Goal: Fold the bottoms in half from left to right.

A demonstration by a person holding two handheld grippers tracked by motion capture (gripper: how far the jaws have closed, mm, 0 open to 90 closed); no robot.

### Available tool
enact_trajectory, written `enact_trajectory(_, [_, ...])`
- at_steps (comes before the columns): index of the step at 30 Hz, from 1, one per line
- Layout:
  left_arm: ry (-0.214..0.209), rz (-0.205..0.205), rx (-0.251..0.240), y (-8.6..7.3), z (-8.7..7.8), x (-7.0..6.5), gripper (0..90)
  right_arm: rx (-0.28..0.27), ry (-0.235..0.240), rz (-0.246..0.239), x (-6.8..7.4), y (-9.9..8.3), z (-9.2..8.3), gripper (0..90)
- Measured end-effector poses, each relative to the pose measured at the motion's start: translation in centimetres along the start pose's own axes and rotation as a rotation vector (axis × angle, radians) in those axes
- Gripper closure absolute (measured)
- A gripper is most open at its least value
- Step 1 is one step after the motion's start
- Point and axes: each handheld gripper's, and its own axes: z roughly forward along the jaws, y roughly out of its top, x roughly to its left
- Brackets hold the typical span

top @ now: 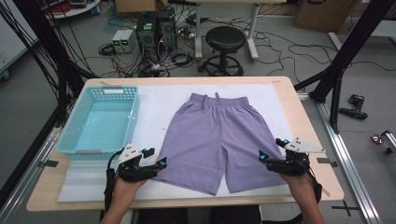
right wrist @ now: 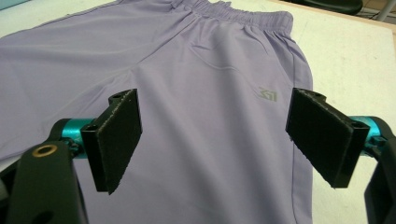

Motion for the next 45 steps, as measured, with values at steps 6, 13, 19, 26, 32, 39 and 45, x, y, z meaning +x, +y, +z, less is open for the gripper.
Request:
enact_trajectory(6, [0.048, -0.009, 0.07, -0.8, 0.6, 0.2, 41.1, -0.002, 0.003, -0.004, -0.1, 0.0, 0.0, 18.4])
enact_trajectory(13, [0.106, -0.022, 0.151, -0.9, 1.3, 0.3, 45.8, 0.007, 0.014, -0.008, 0.1, 0.1, 0.4, 18.5])
enact_trajectory(19, [0.171, 0.049, 0.206, -0.8, 1.8, -0.5, 53.7, 0.006, 0.02, -0.007, 0.4, 0.2, 0.5, 18.5])
enact_trajectory(26, [0.186, 0.071, 0.204, -0.9, 1.7, -0.7, 83.7, 0.012, 0.036, -0.012, 0.9, 0.7, 1.0, 18.5])
enact_trajectory(32, [0.139, 0.044, 0.183, -0.9, 1.4, -0.4, 88.2, 0.021, 0.063, -0.036, 1.5, 1.9, 2.3, 18.5])
enact_trajectory(39, [0.09, -0.012, 0.132, -1.0, 0.8, 0.0, 88.3, 0.019, 0.1, -0.04, 2.4, 4.4, 5.8, 18.5])
enact_trajectory(45, [0.049, -0.025, 0.088, -1.0, 0.7, -0.1, 88.4, 0.007, 0.165, -0.078, 3.8, 7.3, 9.1, 23.0])
